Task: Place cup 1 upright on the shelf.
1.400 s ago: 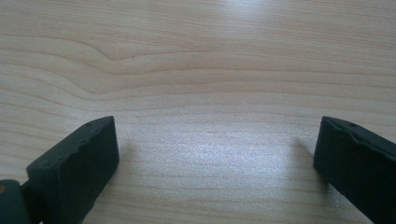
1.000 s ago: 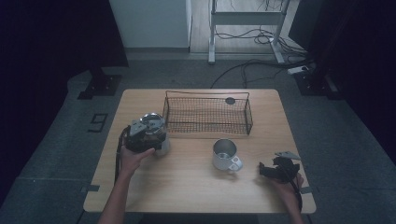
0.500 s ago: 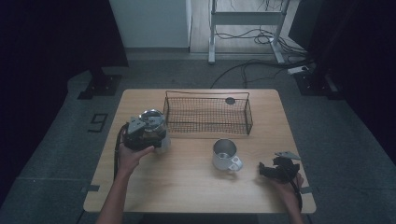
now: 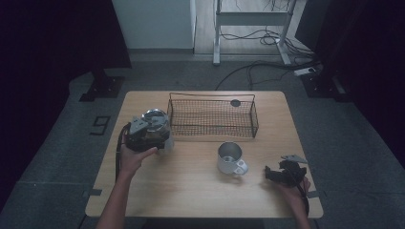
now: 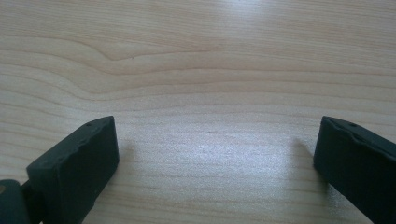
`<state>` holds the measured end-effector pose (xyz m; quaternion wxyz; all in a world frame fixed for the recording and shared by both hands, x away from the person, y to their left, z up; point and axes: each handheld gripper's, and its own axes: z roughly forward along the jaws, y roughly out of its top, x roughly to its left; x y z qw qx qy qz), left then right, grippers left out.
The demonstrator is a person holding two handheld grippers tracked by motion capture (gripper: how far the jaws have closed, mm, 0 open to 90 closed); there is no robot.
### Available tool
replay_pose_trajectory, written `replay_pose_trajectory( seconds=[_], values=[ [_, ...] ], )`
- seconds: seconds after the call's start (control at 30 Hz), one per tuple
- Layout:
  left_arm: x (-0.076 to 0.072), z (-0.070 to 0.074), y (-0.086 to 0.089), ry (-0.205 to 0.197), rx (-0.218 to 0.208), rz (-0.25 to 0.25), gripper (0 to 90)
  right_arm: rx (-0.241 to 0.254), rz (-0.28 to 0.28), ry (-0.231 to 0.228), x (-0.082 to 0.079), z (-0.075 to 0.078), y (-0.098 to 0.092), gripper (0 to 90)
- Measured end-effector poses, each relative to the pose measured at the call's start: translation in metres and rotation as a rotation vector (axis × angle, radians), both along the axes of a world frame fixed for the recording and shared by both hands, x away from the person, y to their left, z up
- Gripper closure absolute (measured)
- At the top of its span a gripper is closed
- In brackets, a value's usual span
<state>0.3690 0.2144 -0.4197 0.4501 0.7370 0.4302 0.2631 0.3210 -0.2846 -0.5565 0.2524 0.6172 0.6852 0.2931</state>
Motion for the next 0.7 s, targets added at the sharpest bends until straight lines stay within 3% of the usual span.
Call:
replay_pose_trajectory(
  seconds=[0.7],
  values=[
    [0.004, 0.019, -0.016, -0.018, 0.003, -0.021, 4.1, 0.001, -0.004, -0.002, 0.0, 0.0, -0.001, 0.4]
  ],
)
